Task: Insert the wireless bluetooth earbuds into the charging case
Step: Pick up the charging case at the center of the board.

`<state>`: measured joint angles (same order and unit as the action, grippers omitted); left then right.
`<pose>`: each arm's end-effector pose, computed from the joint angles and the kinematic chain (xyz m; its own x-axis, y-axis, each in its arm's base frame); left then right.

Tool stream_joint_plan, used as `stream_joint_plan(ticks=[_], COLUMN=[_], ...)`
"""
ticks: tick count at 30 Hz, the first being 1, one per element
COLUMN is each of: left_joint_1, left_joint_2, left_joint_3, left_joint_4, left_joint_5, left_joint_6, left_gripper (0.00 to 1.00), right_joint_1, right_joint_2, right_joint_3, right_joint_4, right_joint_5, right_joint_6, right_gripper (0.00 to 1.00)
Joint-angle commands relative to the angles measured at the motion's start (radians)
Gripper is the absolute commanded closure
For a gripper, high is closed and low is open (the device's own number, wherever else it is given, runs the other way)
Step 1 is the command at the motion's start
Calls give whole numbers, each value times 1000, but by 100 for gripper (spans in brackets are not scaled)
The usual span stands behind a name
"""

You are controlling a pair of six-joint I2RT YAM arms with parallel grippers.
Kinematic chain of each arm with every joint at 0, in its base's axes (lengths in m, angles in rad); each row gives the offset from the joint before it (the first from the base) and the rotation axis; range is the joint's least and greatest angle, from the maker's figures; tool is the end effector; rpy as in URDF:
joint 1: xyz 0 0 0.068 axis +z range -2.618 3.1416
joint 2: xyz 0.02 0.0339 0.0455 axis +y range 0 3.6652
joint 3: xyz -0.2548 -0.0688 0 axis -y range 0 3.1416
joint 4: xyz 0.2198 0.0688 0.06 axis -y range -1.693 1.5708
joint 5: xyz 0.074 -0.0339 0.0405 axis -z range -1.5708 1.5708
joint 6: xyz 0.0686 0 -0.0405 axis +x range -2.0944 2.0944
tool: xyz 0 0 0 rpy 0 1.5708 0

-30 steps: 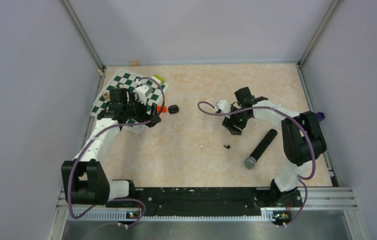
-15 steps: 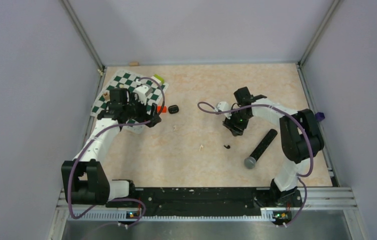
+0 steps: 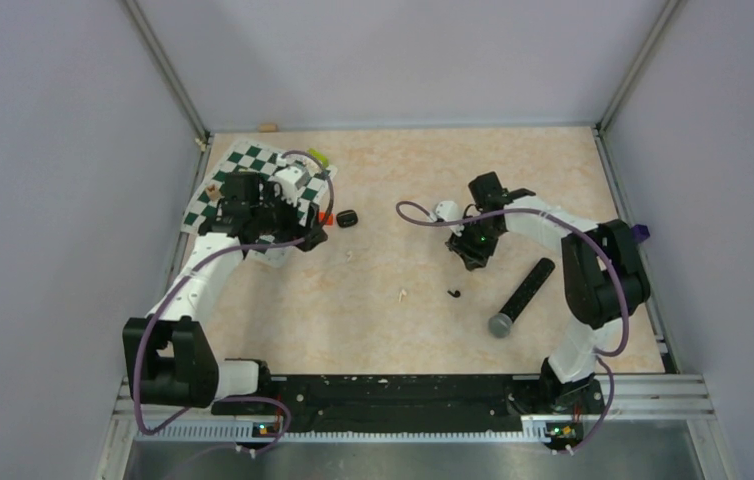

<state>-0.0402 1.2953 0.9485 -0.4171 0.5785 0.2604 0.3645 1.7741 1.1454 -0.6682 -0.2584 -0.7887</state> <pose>0.2710 -0.0484 0.2495 -0.5576 0.2382 -0.7952 0.5917 0.7859 -0.1795 0.2950 0.1313 0.1472 -0.3436 -0.8652 -0.3652 -0.9265 0.3758 -0.0185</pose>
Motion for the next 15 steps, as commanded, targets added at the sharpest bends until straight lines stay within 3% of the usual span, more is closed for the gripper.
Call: stream_joint_plan(ticks=[1, 6, 11, 15], left_joint_1=[-123, -308, -351, -388], left_joint_2=[49, 232, 489, 586], left_joint_3=[132, 376, 658, 709], left_joint_4=[26, -114, -203, -105], left_joint_5=[-51, -13, 322, 445], left_joint_6=[16, 62, -114, -270], left_gripper=[1, 1, 1, 1], right_joint_1=[6, 5, -1, -13], right_joint_2=[-138, -321, -444, -462], right_joint_3=[34, -8, -45, -51], right_joint_4=[59, 168, 256, 274], right_joint_5=[-84, -149, -191, -226], right_joint_6=[29, 61, 110, 136], right_gripper=[100, 100, 100, 100])
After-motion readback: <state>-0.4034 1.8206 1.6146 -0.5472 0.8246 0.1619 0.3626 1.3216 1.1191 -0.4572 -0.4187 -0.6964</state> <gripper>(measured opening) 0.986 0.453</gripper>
